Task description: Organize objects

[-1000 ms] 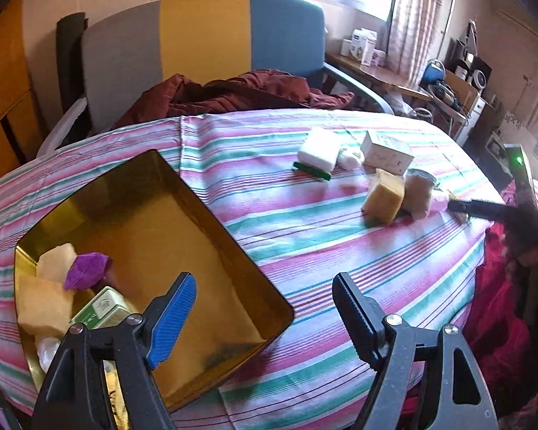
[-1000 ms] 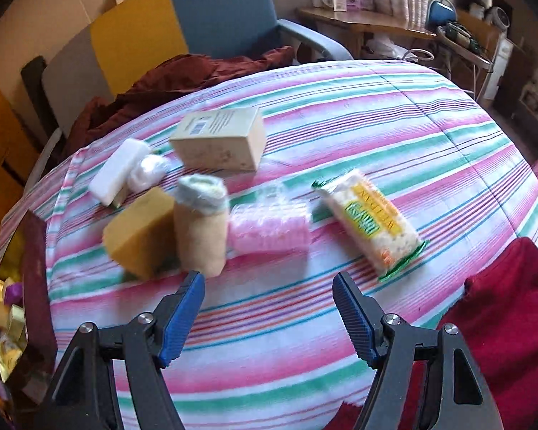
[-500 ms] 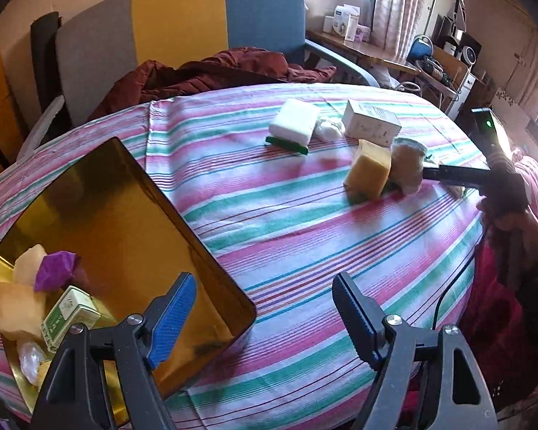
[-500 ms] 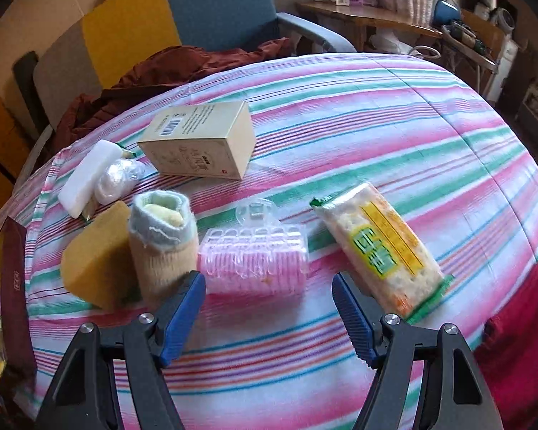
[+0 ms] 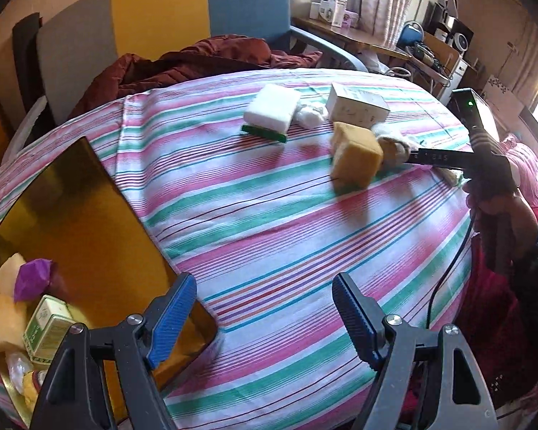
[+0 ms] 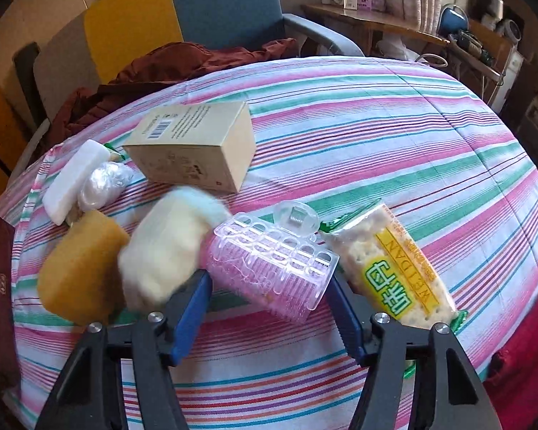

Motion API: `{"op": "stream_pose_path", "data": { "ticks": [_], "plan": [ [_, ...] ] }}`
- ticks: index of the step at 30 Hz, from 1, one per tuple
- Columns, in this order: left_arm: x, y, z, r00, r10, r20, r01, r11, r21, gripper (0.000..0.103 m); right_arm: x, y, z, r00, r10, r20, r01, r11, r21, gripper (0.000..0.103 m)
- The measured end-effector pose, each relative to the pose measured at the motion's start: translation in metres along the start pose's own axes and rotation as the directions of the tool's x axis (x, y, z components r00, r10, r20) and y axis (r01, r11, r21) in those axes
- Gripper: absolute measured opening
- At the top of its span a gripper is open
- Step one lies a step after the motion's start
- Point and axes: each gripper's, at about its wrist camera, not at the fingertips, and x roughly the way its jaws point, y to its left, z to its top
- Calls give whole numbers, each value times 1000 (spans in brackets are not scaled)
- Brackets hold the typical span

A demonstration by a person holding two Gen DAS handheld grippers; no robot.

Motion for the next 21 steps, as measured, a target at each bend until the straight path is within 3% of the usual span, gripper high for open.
{"op": "stream_pose_path", "data": {
  "ticks": [11, 16, 21],
  "plan": [
    [10, -31, 27, 996, -87, 9, 87, 995, 55, 78, -29, 3, 6, 998, -33, 48, 35, 998, -43, 59],
    [10, -60, 54, 989, -135, 51, 127, 982, 139, 75, -30, -1, 8, 1000, -21, 9, 22, 999, -47, 53],
    [19, -89, 79, 980, -188, 71, 168, 960, 223, 75, -44, -14, 8, 999, 20, 30, -20, 1000, 0, 53]
  ]
}}
